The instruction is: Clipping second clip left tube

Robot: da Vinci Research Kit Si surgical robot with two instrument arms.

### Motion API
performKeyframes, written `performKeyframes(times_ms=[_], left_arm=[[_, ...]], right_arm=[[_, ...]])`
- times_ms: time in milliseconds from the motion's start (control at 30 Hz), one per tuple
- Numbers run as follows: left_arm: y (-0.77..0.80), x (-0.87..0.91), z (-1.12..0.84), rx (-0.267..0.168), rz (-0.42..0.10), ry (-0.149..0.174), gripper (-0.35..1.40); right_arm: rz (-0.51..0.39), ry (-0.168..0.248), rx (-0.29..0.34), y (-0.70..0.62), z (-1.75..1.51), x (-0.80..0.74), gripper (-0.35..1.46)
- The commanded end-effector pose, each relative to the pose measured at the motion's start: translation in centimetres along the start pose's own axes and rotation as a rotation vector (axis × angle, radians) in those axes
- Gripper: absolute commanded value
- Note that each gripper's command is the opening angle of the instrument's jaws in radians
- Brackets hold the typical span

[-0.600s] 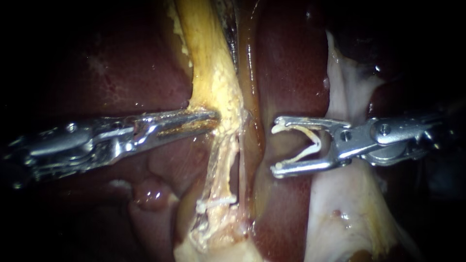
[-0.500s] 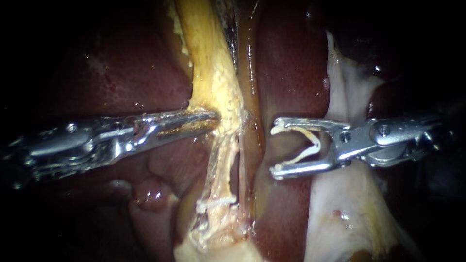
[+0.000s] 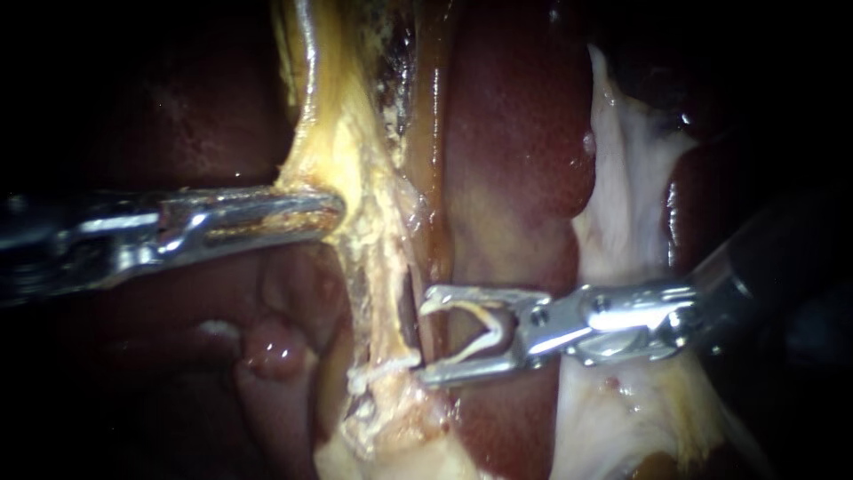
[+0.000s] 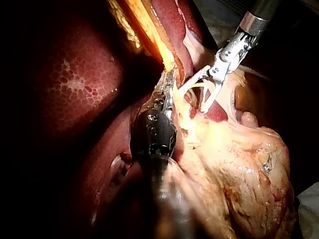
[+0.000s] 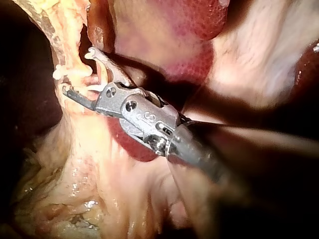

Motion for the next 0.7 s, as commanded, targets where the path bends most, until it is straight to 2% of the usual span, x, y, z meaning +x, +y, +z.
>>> performKeyframes(times_ms=[33,167,300,400,533,700], left_arm=[[-0.02,0.0,0.0,-0.003,0.0,-0.002,-0.35],[-0.05,0.01,0.0,-0.006,0.0,-0.003,-0.35],[-0.05,0.01,0.0,-0.006,0.0,-0.003,-0.35],[-0.05,0.01,0.02,-0.007,0.0,-0.003,-0.35],[-0.05,0.04,0.04,-0.008,0.001,-0.004,-0.35],[-0.01,0.07,0.08,-0.009,0.003,-0.005,-0.35]], right_arm=[[0.003,-0.001,0.002,0.02,0.03,-0.02,0.6],[0.007,-0.001,0.01,0.1,0.13,-0.05,0.6],[0.011,-0.002,0.028,0.13,0.22,-0.02,0.6],[0.029,0.041,0.064,0.13,0.28,0.03,0.6],[0.049,0.099,0.15,0.06,0.33,0.1,0.59],[0.047,0.132,0.226,-0.06,0.4,0.2,0.57]])
